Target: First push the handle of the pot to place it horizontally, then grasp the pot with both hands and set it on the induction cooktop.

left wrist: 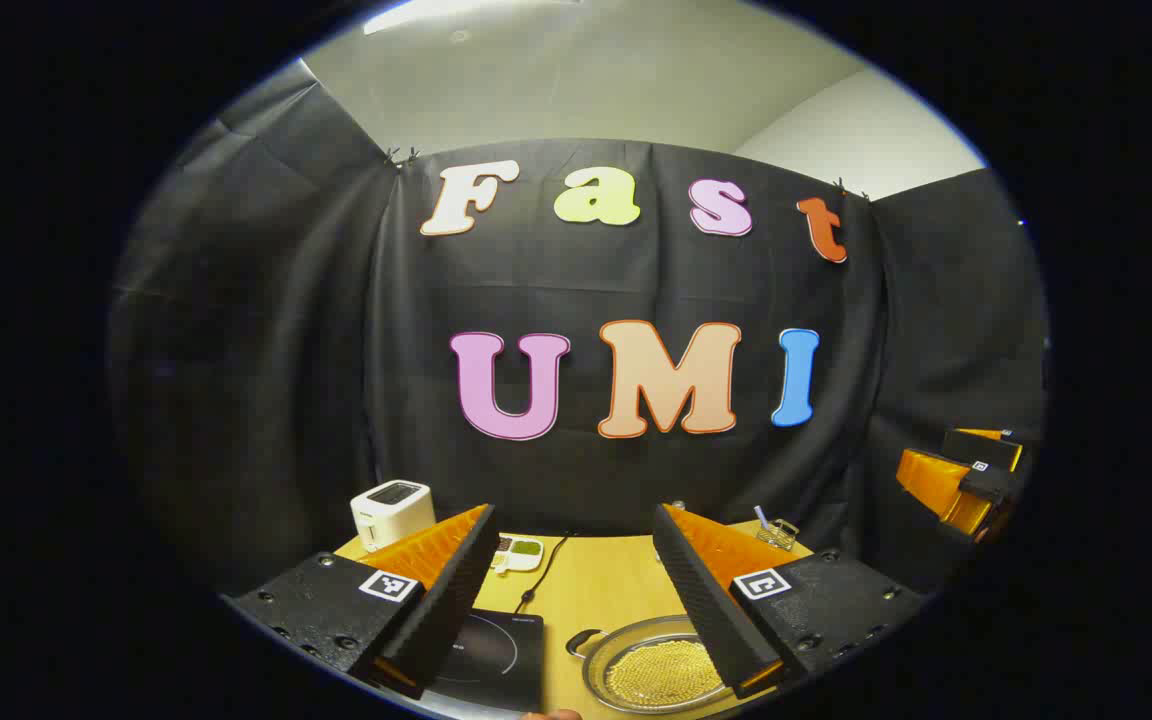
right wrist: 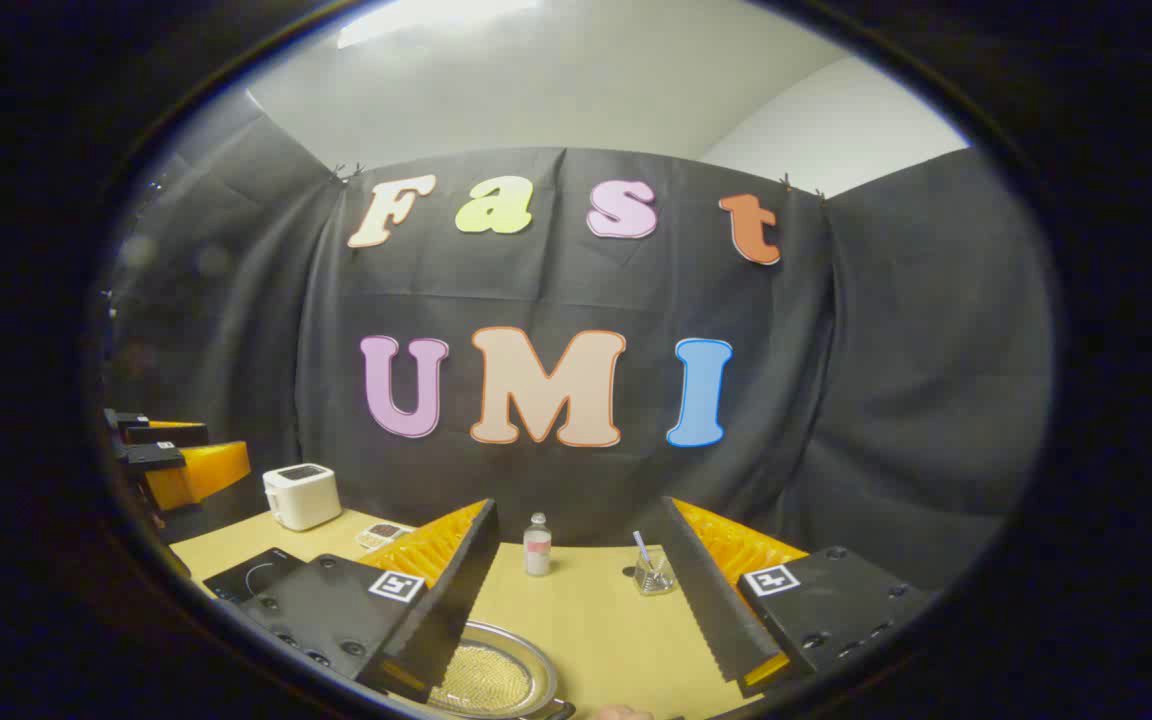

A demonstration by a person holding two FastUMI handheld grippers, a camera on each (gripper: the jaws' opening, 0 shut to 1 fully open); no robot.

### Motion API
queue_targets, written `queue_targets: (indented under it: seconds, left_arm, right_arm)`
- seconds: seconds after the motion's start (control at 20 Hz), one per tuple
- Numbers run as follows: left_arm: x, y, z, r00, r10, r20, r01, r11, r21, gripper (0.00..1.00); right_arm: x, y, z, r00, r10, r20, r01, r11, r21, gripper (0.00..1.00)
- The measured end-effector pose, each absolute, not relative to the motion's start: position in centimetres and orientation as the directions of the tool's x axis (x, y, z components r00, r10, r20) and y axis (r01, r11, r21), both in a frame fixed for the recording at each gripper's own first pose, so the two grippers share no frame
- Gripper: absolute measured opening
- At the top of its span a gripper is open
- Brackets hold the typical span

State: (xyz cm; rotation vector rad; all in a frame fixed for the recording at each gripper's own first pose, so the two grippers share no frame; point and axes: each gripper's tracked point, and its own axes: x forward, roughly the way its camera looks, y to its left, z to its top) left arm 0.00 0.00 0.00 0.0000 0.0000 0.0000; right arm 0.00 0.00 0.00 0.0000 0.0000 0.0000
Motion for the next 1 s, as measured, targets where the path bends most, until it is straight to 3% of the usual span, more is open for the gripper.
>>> queue_targets:
  seconds: [0.45,1.0]
  left_arm:
    - [1.5,1.7,-1.8,0.999,0.035,-0.039,-0.034,0.999,0.020,0.99]
    - [2.5,1.6,-1.1,0.999,0.036,-0.023,-0.036,0.999,0.023,0.98]
  right_arm:
    - [2.1,-3.5,1.6,0.999,-0.042,0.021,0.043,0.998,-0.040,0.99]
    - [1.9,-3.6,8.4,0.995,-0.044,0.095,0.046,0.999,-0.020,0.99]
